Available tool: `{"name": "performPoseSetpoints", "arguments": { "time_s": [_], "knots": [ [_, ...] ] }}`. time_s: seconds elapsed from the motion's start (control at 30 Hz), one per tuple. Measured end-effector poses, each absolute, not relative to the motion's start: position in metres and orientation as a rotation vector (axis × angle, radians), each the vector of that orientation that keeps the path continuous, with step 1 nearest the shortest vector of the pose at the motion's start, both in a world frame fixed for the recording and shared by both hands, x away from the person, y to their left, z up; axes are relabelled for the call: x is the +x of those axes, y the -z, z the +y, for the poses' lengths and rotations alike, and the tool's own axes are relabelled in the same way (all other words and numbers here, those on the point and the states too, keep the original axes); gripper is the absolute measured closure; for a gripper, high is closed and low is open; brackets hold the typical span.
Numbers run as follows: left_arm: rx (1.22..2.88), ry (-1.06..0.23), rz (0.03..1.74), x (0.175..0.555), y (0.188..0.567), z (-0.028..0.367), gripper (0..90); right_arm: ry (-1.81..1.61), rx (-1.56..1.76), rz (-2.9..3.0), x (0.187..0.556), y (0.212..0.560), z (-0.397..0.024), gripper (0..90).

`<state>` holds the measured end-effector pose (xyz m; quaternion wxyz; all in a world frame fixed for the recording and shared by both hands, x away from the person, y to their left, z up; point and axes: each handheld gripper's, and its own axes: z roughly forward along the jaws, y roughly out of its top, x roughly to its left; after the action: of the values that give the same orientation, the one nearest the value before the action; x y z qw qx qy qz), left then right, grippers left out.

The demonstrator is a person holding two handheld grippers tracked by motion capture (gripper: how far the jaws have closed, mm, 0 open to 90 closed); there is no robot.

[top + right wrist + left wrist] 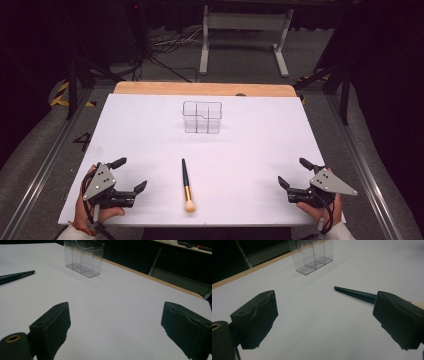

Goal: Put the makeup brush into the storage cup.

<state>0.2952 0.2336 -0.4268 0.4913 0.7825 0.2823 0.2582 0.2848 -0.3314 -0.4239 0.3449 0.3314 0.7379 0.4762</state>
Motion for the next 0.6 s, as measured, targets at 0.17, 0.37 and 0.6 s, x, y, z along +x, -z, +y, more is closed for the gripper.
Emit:
{"name": "performPoseSetpoints", "arguments": {
  "time_s": [0.17,0.37,0.6],
  "knots": [
    [1.913,-0.601,0.684,0.2958,0.4291,0.2342,7.4,-1.242,0.877,1.917,0.2844,0.424,-0.3346,9.7],
    [1.95,-0.6,0.655,0.2971,0.4292,0.2333,8.9,-1.24,0.885,1.94,0.2874,0.4258,-0.3336,9.8],
    [1.972,-0.593,0.653,0.2967,0.4308,0.2308,9.0,-1.233,0.886,1.959,0.2878,0.4272,-0.3335,9.9]
  ]
}}
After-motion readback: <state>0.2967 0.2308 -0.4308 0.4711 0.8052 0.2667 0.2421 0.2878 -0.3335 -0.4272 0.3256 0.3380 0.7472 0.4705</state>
